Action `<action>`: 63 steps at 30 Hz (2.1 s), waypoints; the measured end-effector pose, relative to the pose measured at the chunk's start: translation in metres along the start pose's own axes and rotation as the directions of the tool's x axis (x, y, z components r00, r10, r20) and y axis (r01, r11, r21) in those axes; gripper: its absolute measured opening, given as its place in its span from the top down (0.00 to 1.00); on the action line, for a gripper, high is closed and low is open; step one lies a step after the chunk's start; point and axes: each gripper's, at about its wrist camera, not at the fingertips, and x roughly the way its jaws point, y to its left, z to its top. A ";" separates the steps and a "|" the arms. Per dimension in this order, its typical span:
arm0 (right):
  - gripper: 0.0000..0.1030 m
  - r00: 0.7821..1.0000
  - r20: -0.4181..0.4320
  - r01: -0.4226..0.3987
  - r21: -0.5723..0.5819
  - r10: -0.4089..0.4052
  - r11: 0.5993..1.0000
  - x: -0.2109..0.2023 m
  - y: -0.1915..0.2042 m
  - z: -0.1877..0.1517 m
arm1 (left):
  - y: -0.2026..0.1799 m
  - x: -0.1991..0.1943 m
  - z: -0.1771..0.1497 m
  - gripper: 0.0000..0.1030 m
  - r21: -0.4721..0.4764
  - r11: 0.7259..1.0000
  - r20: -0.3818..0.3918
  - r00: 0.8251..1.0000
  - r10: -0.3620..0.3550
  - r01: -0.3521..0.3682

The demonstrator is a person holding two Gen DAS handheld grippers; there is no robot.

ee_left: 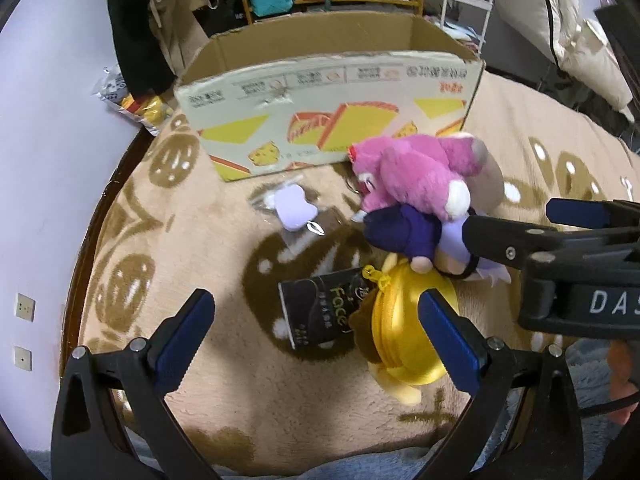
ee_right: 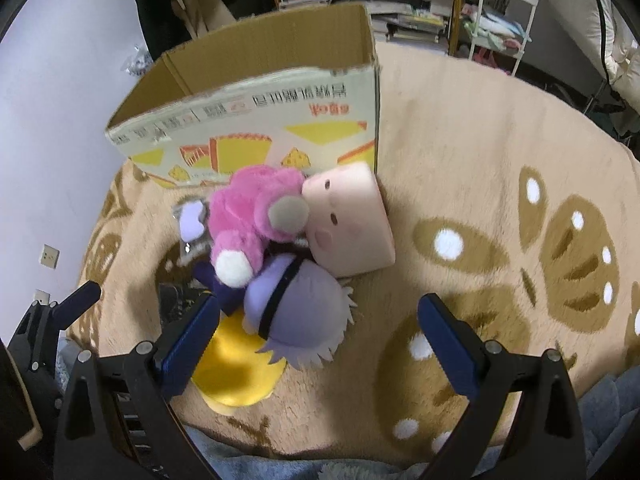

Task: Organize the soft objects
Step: 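Move the left tool to the yellow round plush while the right tool moves to the lavender doll, then close the left tool on the yellow plush while the right tool grasps the lavender white-haired doll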

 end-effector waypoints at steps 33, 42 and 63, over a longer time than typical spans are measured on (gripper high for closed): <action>0.02 0.993 -0.115 -0.021 0.058 0.027 0.998 0.036 -0.008 0.002 | -0.028 0.026 -0.007 0.43 0.044 0.987 -0.098 0.984 -0.148 0.153; 0.26 0.985 -0.134 -0.102 0.066 0.110 0.993 0.038 0.001 -0.001 | -0.023 0.036 -0.004 0.43 -0.005 0.978 -0.135 0.968 -0.209 0.210; 0.37 0.987 -0.137 -0.082 0.029 0.086 0.996 0.041 0.007 -0.004 | -0.025 0.036 -0.010 0.58 -0.003 0.967 -0.143 0.957 -0.251 0.253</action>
